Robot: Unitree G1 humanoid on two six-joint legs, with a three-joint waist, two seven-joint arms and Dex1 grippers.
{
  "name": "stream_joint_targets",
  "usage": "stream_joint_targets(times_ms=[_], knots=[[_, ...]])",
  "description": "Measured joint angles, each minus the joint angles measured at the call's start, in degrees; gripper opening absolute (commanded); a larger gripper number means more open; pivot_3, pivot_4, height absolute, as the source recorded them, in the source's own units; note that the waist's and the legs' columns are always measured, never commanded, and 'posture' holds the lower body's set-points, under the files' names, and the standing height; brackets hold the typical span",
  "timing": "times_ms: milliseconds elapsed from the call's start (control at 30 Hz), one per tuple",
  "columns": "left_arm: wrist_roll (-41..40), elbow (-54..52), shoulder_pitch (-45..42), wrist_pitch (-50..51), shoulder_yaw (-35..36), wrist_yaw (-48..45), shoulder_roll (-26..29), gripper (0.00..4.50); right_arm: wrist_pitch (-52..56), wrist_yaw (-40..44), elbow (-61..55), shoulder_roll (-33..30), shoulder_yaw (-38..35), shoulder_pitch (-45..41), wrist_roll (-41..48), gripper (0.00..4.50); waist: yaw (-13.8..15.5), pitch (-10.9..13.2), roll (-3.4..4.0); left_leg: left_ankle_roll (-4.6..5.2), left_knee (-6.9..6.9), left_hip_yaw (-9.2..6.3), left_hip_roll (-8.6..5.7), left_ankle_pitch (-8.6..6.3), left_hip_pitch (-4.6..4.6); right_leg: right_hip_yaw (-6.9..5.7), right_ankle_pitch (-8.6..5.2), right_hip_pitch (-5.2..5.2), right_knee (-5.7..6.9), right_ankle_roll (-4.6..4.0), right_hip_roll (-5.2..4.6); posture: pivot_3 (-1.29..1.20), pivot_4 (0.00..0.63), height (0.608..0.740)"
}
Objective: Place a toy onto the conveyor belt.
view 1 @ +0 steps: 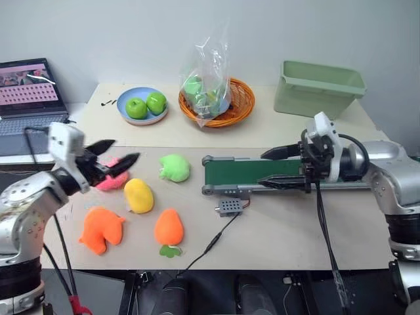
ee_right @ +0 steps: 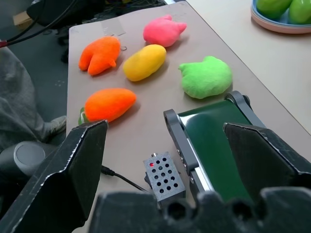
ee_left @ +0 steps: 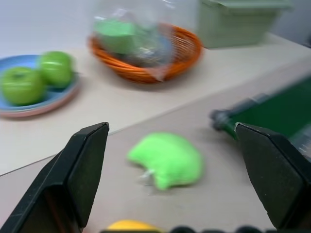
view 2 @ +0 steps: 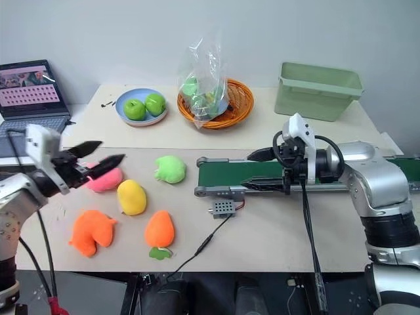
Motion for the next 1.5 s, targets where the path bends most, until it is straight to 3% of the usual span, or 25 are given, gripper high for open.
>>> stream_joint_targets(times_ms=[133, 367, 533, 700, 867, 1167, 1500], knots=[[-1.5, 0.1, 7.2, -1.1, 6.7, 1.2, -3.4, 4.41, -1.1, 1.7, 2.1, 1.3, 1.6, -1.7, -0.7, 4.50, -0.2, 0.0, -0.06, 0.03, 0.00, -0.02, 0.03, -0.03, 0.01, 0.14, 0.00, -0.05, -0.01, 0.00, 0.00, 0.00, 0.150, 0.740], [-14.8, -1.5, 25.0, 6.5, 21.7, -2.5, -5.5, 4.41, -5.7, 5.1, 9.7, 4.2, 5.2, -5.0, -4.6, 4.50, -0.1, 0.0, -0.20, 0.07, -0.01, -0.02, 0.05, -0.12, 0.26, 0.32, -0.01, 0.00, 0.10, 0.00, 0.00, 0.00, 0.150, 0.740], [-17.9, 8.4, 31.2, 9.2, 30.1, 1.2, -9.1, 4.41, -9.0, 7.0, 14.3, 5.9, 6.4, -7.4, -7.6, 4.50, 0.0, 0.0, -0.22, 0.05, -0.09, 0.06, 0.05, -0.17, 0.37, 0.37, -0.05, 0.05, 0.09, -0.03, 0.01, 0.00, 0.150, 0.740], [-22.2, 8.6, 32.3, 11.6, 28.8, 2.7, -14.2, 4.41, -9.6, 7.7, 15.2, 6.5, 6.9, -7.7, -8.5, 4.50, 0.6, -0.1, -0.42, 0.00, -0.07, 0.04, 0.04, -0.19, 0.36, 0.35, -0.04, 0.07, 0.09, -0.04, -0.03, 0.00, 0.150, 0.740], [-23.5, 8.3, 32.4, 11.5, 22.2, -0.3, -16.1, 4.41, -9.5, 8.5, 13.8, 6.2, 6.7, -7.6, -8.3, 4.50, 0.1, -0.1, -0.43, -0.07, -0.08, 0.07, 0.05, -0.24, 0.36, 0.39, -0.06, 0.02, 0.09, -0.08, 0.00, 0.00, 0.150, 0.740], [-21.8, 22.9, 26.1, 9.0, 20.9, 0.8, -15.0, 4.41, -9.0, 6.6, 10.1, 2.5, 3.4, -4.7, -8.1, 4.50, 0.0, -0.1, -0.48, -0.05, -0.08, 0.11, 0.04, -0.25, 0.41, 0.46, -0.06, 0.04, 0.12, -0.08, 0.01, 0.00, 0.150, 0.740], [-21.3, 23.7, 21.3, 8.0, 15.5, -0.1, -15.4, 4.41, -7.2, 4.4, 6.1, 1.2, 2.0, -3.2, -7.8, 4.50, 0.2, -0.1, -0.47, -0.06, -0.08, 0.11, 0.03, -0.26, 0.42, 0.47, -0.06, 0.04, 0.13, -0.08, -0.01, 0.00, 0.150, 0.740]])
